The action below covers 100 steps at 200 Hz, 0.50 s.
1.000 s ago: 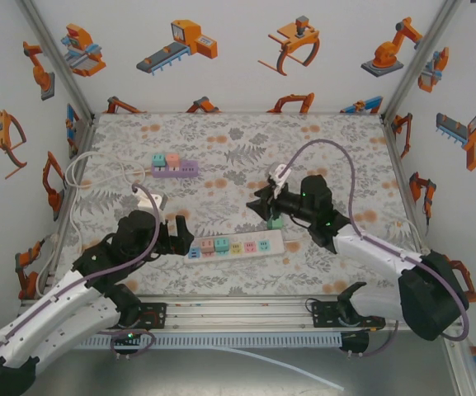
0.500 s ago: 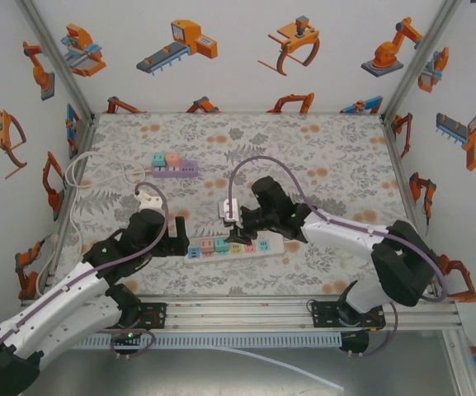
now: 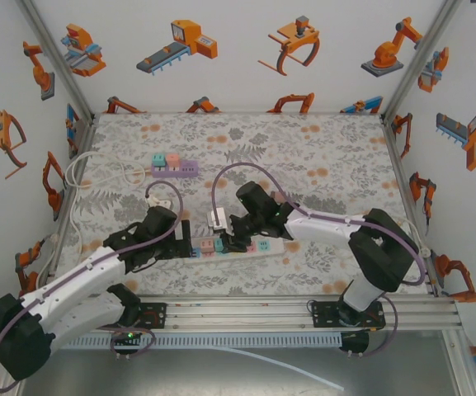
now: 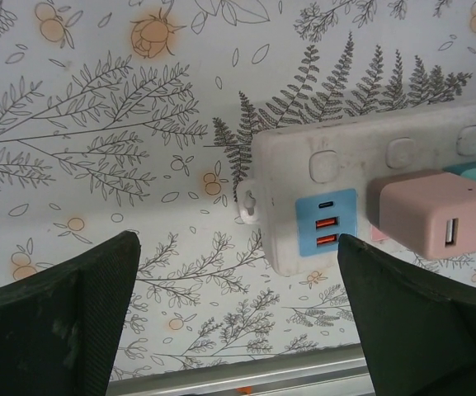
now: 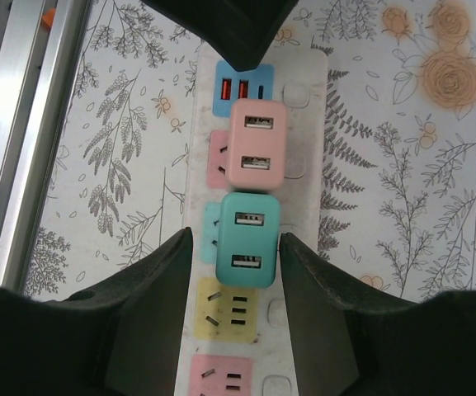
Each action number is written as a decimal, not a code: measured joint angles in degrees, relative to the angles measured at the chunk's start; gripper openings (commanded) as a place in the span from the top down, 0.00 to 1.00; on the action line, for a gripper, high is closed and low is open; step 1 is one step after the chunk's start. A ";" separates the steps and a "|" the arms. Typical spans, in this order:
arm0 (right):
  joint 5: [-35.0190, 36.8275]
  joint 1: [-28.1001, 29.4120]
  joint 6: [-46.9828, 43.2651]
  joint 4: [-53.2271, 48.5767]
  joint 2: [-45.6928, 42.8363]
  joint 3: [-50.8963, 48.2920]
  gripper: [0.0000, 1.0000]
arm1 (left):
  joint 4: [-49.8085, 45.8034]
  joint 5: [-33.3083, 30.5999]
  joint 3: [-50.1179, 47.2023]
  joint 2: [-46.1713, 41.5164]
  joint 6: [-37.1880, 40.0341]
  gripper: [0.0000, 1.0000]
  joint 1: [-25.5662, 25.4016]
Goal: Pull the plug off the socket
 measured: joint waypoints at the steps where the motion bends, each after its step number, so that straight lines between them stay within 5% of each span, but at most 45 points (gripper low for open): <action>1: 0.00 0.00 0.00 0.00 0.02 0.00 0.55 | 0.11 0.07 0.00 0.20 -0.02 0.03 0.00; 100: 0.66 0.11 0.07 -0.11 0.81 0.63 0.66 | 2.97 2.03 -0.07 7.17 -3.32 0.05 0.00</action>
